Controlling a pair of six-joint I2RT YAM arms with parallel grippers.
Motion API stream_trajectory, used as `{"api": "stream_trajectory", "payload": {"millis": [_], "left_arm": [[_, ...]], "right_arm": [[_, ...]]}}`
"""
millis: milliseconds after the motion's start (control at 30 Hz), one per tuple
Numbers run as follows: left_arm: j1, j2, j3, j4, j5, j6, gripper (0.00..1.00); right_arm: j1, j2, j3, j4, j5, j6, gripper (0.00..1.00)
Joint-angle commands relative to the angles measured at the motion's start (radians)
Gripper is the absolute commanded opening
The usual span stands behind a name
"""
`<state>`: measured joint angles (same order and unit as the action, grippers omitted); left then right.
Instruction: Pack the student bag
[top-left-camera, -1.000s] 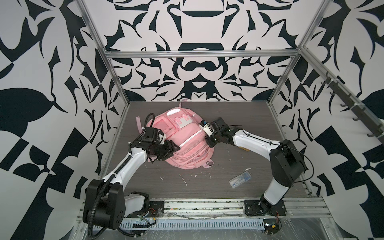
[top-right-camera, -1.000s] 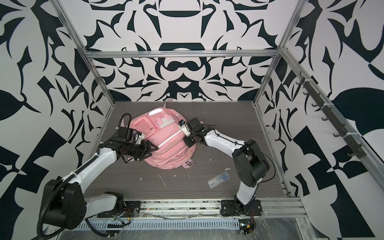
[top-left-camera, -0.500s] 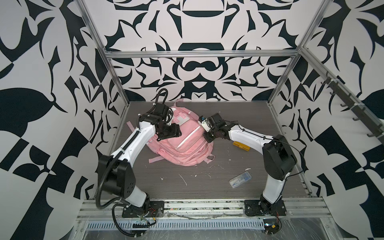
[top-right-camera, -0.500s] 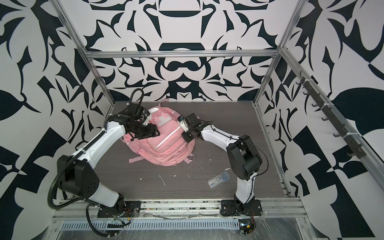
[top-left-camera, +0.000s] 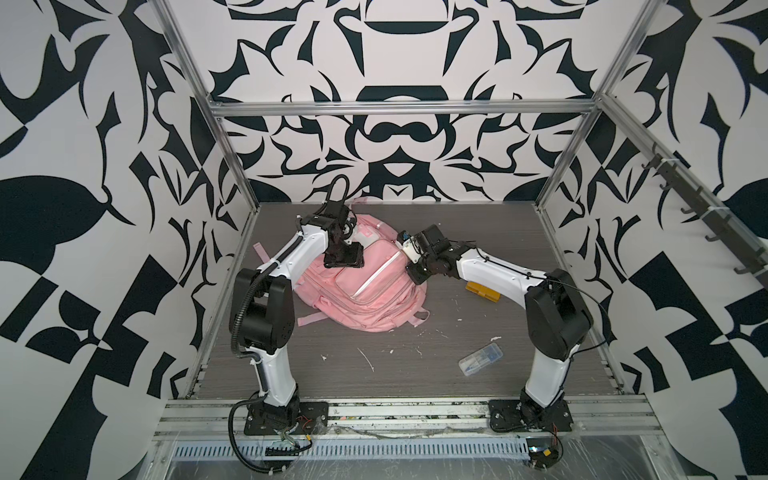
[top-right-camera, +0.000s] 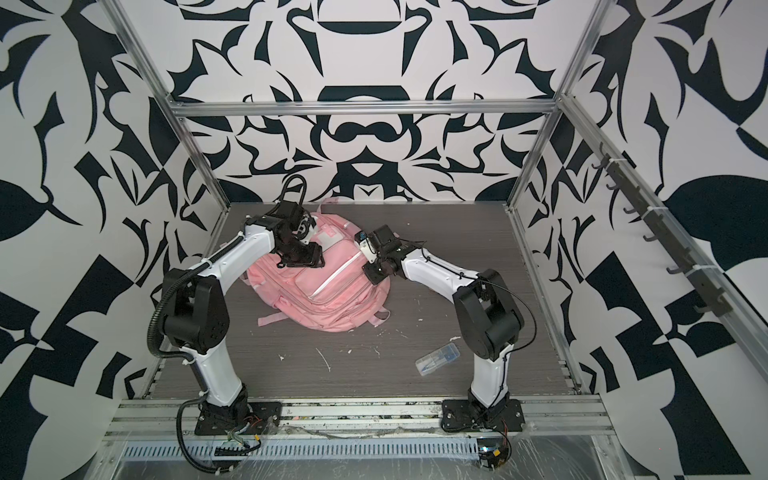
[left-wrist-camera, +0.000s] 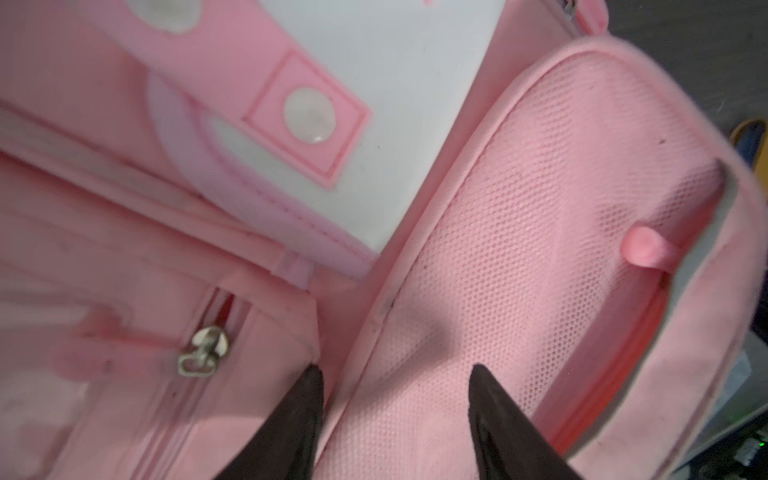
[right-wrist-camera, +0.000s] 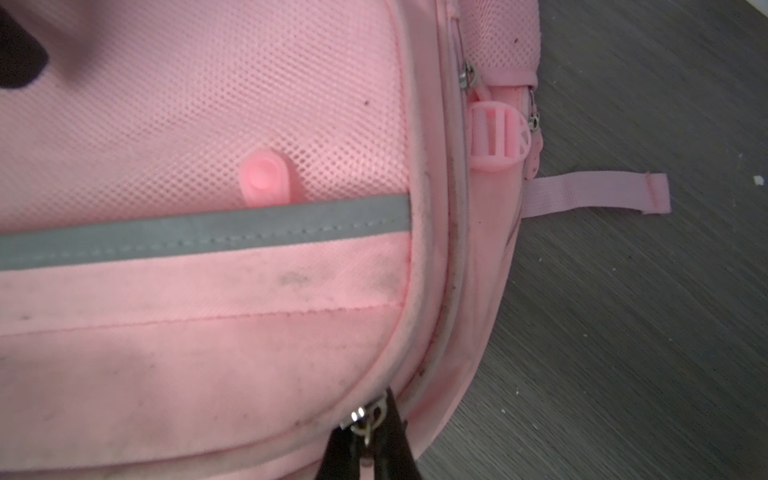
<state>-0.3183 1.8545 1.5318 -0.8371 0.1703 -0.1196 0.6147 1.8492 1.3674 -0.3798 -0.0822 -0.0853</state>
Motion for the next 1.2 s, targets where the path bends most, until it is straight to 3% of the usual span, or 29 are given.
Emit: {"api": "stream_trajectory", "payload": {"millis": [0,133,367,467,600,667,900,1033,1167], "left_arm": [[0.001,0.015,-0.033,0.003,0.07,0.022,0.49],[0.001,-0.005,-0.073,0.033,0.102,0.02,0.25],[-0.021,-0.062,-0.126,0.04,0.163,0.04,0.2],[-0.029,-0.086,-0.155,0.037,0.161,0.039,0.28],[-0.03,-0.066,-0.154,0.059,0.131,0.012,0.55],[-0.03,-0.05,-0.169,0.111,0.143,-0.006,0.58],[-0.031,-0.036,-0.21,0.178,0.198,-0.056,0.24],[-0.025,-0.072,-0.251,0.236,0.299,-0.095,0.0],[-0.017,-0.105,-0.264,0.265,0.339,-0.158,0.0]], "right_arm": [[0.0,0.007,0.063,0.013,-0.002,0.004,0.0],[0.0,0.023,0.081,0.012,-0.003,0.004,0.0],[0.0,0.063,0.122,0.012,-0.008,-0.004,0.0],[0.0,0.084,0.151,-0.003,-0.007,-0.027,0.0],[-0.001,0.106,0.174,-0.013,-0.01,-0.043,0.0],[-0.002,0.113,0.177,-0.009,-0.018,-0.043,0.0],[-0.002,0.11,0.167,0.008,-0.022,-0.035,0.0],[-0.003,0.094,0.138,0.023,-0.026,-0.04,0.0],[-0.003,0.047,0.073,0.045,-0.049,-0.081,0.0]]}}
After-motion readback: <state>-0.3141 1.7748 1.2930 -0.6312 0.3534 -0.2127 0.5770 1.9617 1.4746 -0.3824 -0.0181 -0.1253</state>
